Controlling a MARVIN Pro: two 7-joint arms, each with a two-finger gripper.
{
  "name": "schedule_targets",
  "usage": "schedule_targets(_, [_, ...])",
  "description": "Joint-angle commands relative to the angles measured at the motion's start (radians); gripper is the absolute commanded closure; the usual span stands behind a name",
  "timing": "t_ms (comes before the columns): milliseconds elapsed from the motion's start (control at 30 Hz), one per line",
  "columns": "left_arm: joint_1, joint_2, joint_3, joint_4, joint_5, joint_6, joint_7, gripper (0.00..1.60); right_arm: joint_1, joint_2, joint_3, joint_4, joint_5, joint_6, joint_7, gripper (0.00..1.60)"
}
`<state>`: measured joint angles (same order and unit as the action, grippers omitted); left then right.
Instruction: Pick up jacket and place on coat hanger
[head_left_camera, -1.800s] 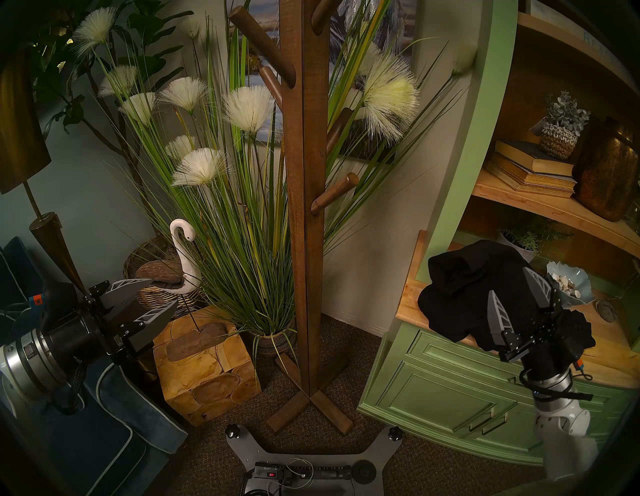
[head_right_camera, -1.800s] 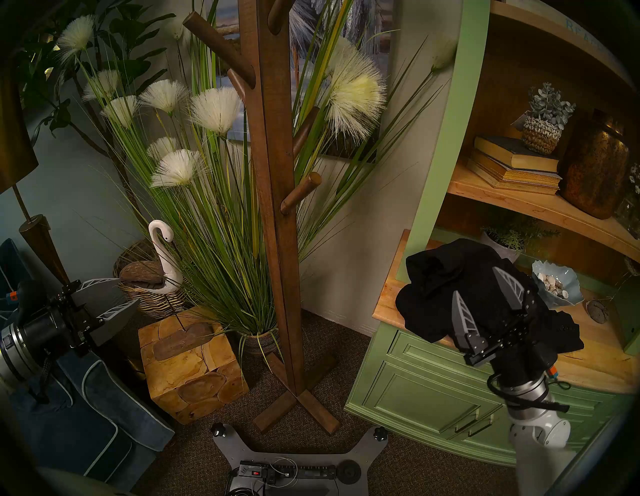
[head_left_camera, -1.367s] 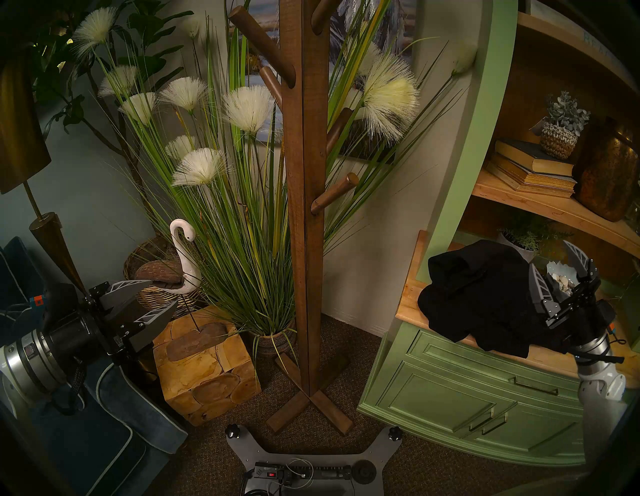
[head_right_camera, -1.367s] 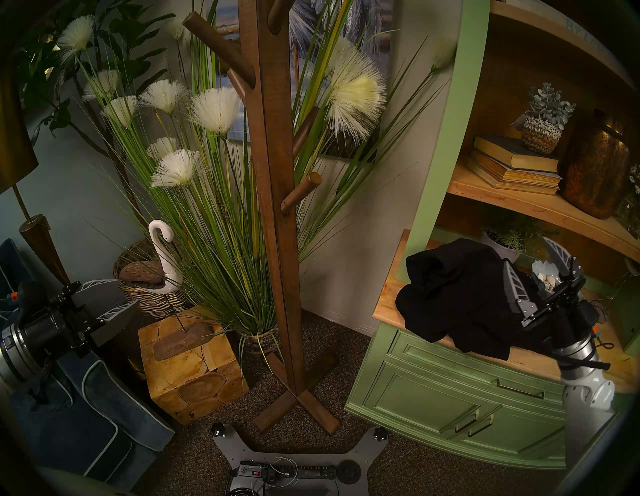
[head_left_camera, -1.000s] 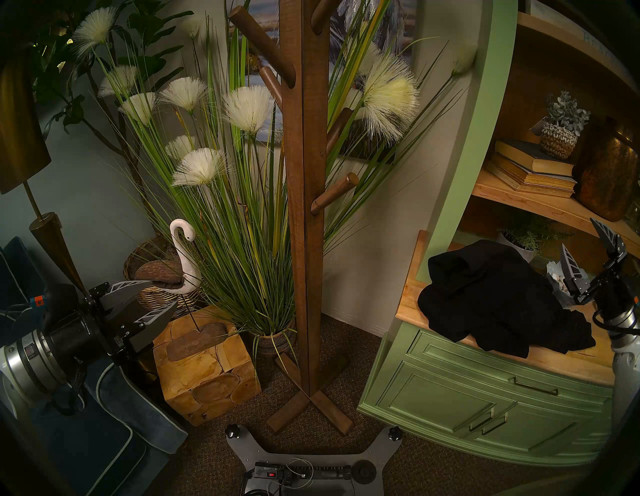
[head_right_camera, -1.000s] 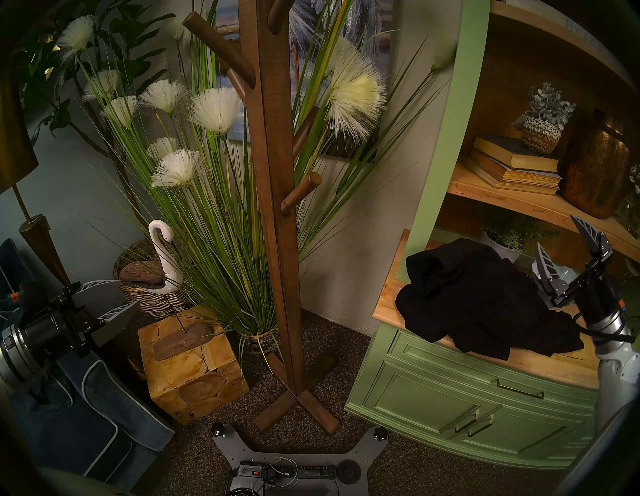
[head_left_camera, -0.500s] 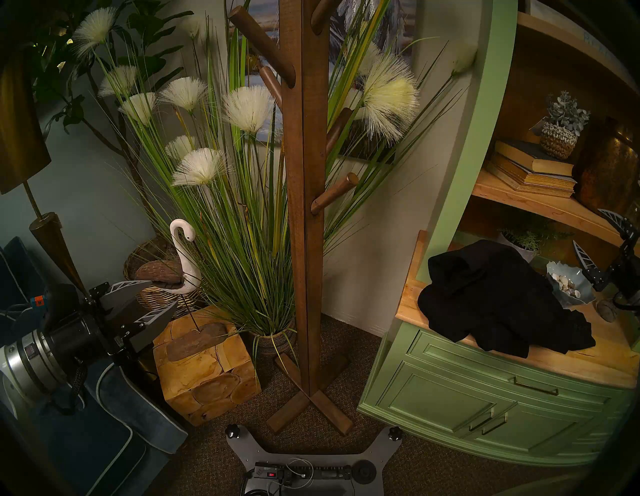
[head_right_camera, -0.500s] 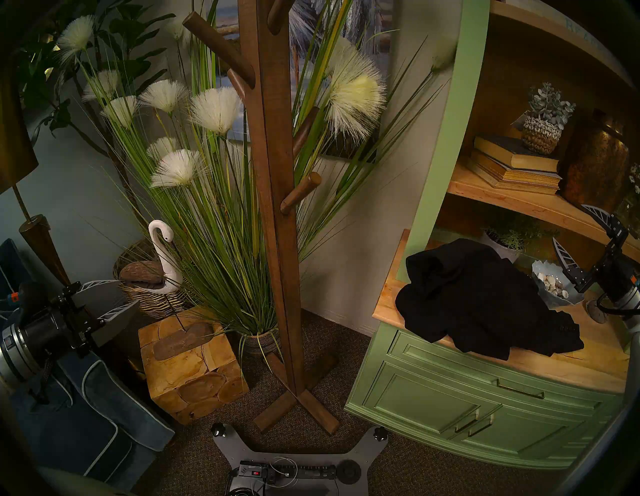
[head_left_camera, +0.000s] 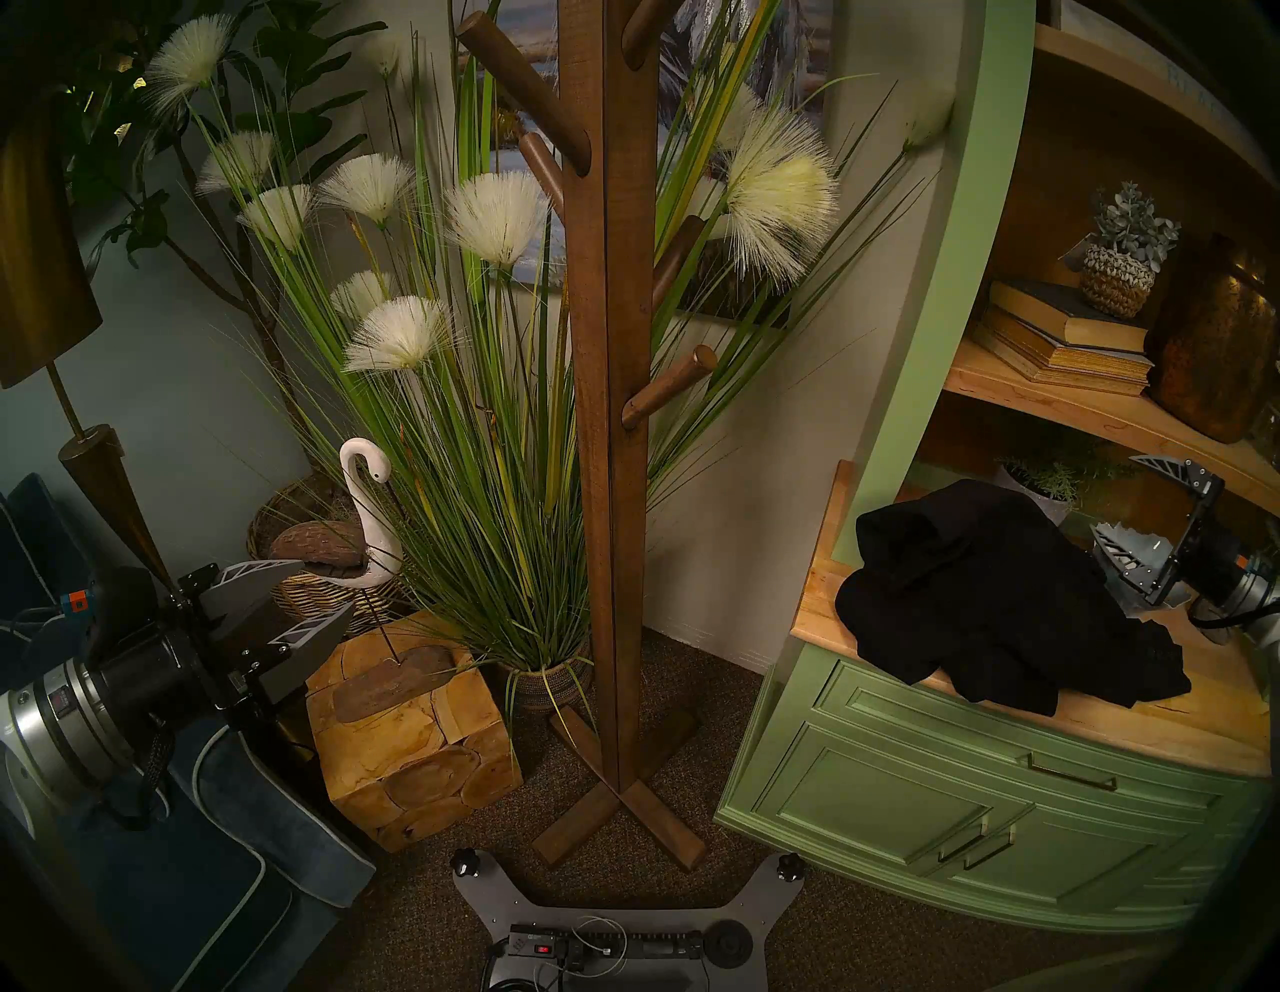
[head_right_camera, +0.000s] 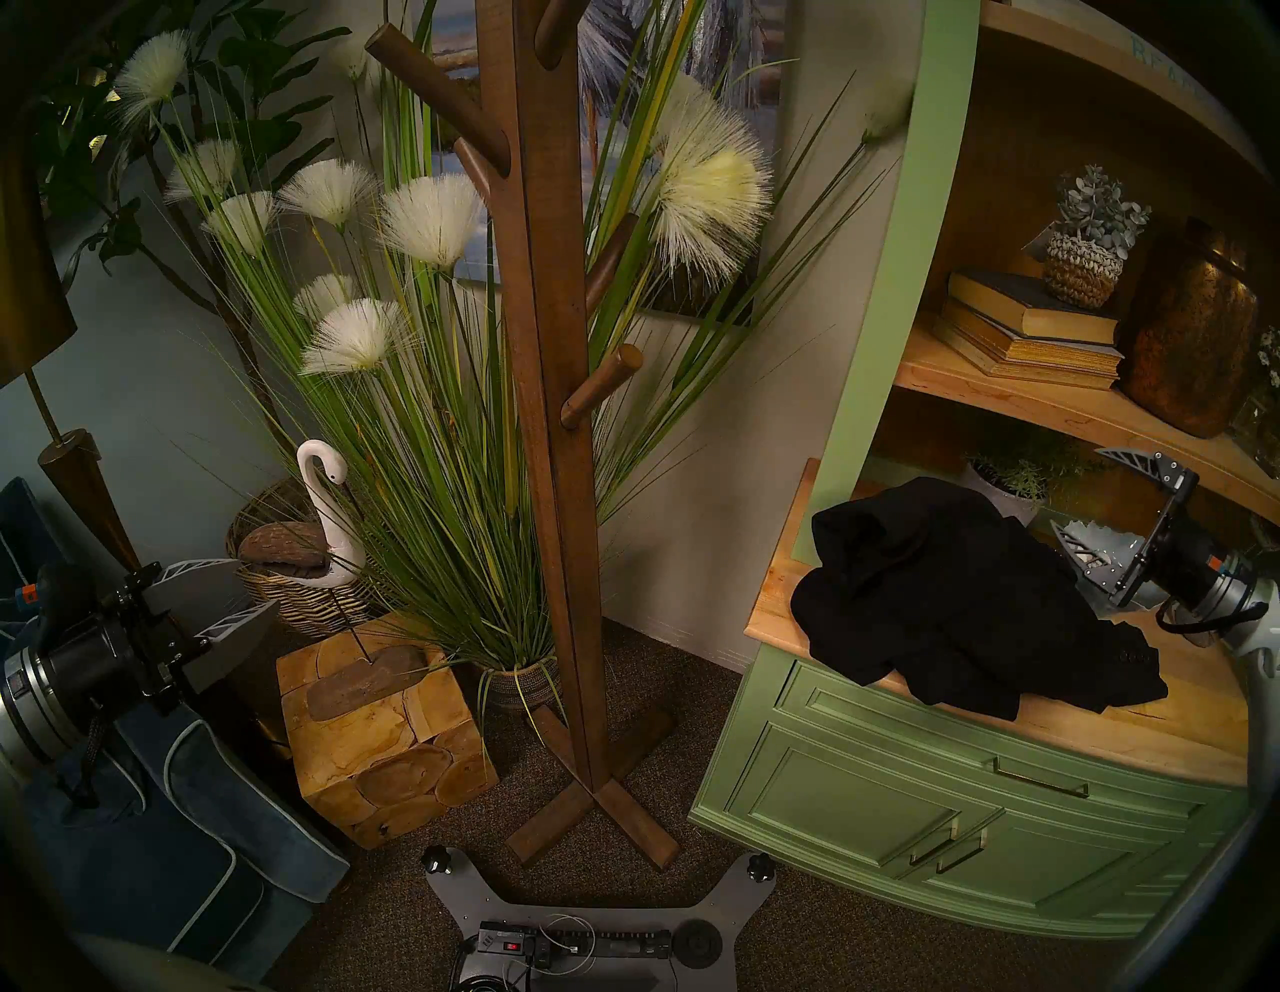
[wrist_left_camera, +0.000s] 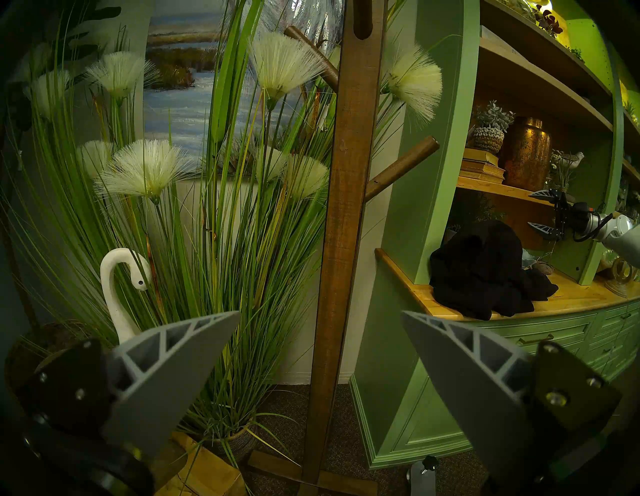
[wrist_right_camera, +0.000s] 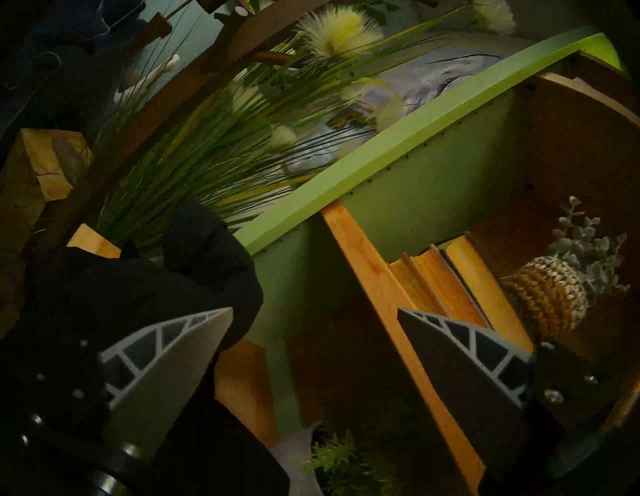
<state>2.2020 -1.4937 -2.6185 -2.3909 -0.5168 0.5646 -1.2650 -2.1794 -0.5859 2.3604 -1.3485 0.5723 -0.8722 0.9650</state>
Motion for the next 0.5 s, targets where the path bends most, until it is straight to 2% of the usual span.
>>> schedule_targets(0, [-0.005,-0.001,0.000,-0.014,-0.014,0.001,-0.008,0.00,0.069,0.100,-0.081,0.016,0.027,-0.015,0.069,0.00])
schedule_targets(33, [-0.005,-0.001,0.000,-0.014,-0.014,0.001,-0.008,0.00,0.066,0.124,-0.099,0.029,0.041,-0.009,0.061,0.00])
schedule_targets(100, [-0.006,-0.002,0.000,-0.014,-0.014,0.001,-0.009,0.00,0.079,0.126,-0.120,0.033,0.052,-0.007,0.063,0.00])
schedule_targets(167, [-0.006,-0.002,0.000,-0.014,-0.015,0.001,-0.009,0.00,0.069,0.163,-0.170,0.058,0.084,-0.033,0.058,0.00])
schedule_targets(267, [-0.006,-0.003,0.000,-0.015,-0.015,0.002,-0.009,0.00,0.075,0.174,-0.211,0.072,0.113,-0.060,0.059,0.00])
schedule_targets(367, [-0.006,-0.003,0.000,-0.015,-0.015,0.002,-0.010,0.00,0.090,0.192,-0.240,0.084,0.135,-0.084,0.035,0.00])
schedule_targets(467, [-0.006,-0.003,0.000,-0.014,-0.015,0.002,-0.009,0.00,0.102,0.210,-0.249,0.087,0.158,-0.077,0.009,0.00])
